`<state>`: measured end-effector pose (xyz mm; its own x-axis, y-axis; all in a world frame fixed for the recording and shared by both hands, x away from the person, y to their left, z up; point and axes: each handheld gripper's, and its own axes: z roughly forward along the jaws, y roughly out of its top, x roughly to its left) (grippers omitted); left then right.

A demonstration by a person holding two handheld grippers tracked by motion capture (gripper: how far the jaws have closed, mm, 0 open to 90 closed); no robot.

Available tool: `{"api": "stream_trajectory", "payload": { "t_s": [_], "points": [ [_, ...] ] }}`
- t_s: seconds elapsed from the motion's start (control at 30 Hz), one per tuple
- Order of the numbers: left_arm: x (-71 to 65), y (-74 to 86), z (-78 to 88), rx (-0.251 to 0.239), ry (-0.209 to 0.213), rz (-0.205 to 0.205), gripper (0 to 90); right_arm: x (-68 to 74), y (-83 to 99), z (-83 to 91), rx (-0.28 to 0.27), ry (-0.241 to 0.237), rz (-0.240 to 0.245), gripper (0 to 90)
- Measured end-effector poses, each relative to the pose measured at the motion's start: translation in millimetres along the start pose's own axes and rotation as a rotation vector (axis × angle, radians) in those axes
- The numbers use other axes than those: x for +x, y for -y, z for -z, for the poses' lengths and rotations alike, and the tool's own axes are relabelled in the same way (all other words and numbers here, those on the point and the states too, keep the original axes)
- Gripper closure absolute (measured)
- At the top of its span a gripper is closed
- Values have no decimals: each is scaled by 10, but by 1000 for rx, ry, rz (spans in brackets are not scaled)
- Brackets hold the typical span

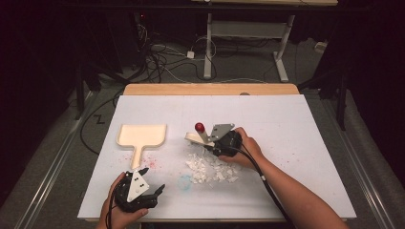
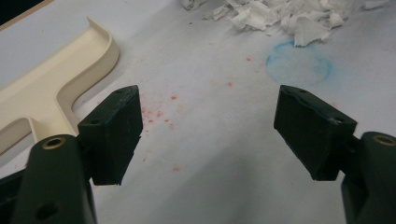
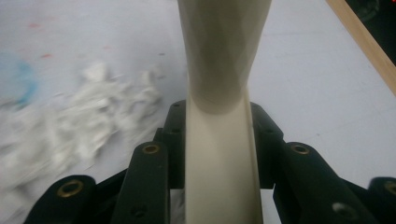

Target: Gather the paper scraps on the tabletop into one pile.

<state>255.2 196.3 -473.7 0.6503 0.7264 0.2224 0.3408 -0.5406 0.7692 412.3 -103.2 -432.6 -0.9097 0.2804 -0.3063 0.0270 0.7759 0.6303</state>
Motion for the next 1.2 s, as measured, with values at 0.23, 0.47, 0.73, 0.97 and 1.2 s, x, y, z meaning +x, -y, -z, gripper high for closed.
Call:
{"api": "stream_trajectory", "payload": {
  "t_s": [0.23,0.47,0.73,0.97,1.2],
  "points": [
    [-12,-2,-20,14,0,-8,226,104,38,271,-17,-46,59,678],
    [8,8,-31,23,0,15,226,-60,-142,227,-73,46,48,678],
    [16,17,-38,26,9,12,226,-163,-295,-136,-18,80,66,678],
    [21,20,-39,22,13,-3,226,-73,-307,-261,-8,-13,149,676],
    [6,15,-47,26,16,-2,226,76,-167,-13,-64,-153,232,677]
  ]
}}
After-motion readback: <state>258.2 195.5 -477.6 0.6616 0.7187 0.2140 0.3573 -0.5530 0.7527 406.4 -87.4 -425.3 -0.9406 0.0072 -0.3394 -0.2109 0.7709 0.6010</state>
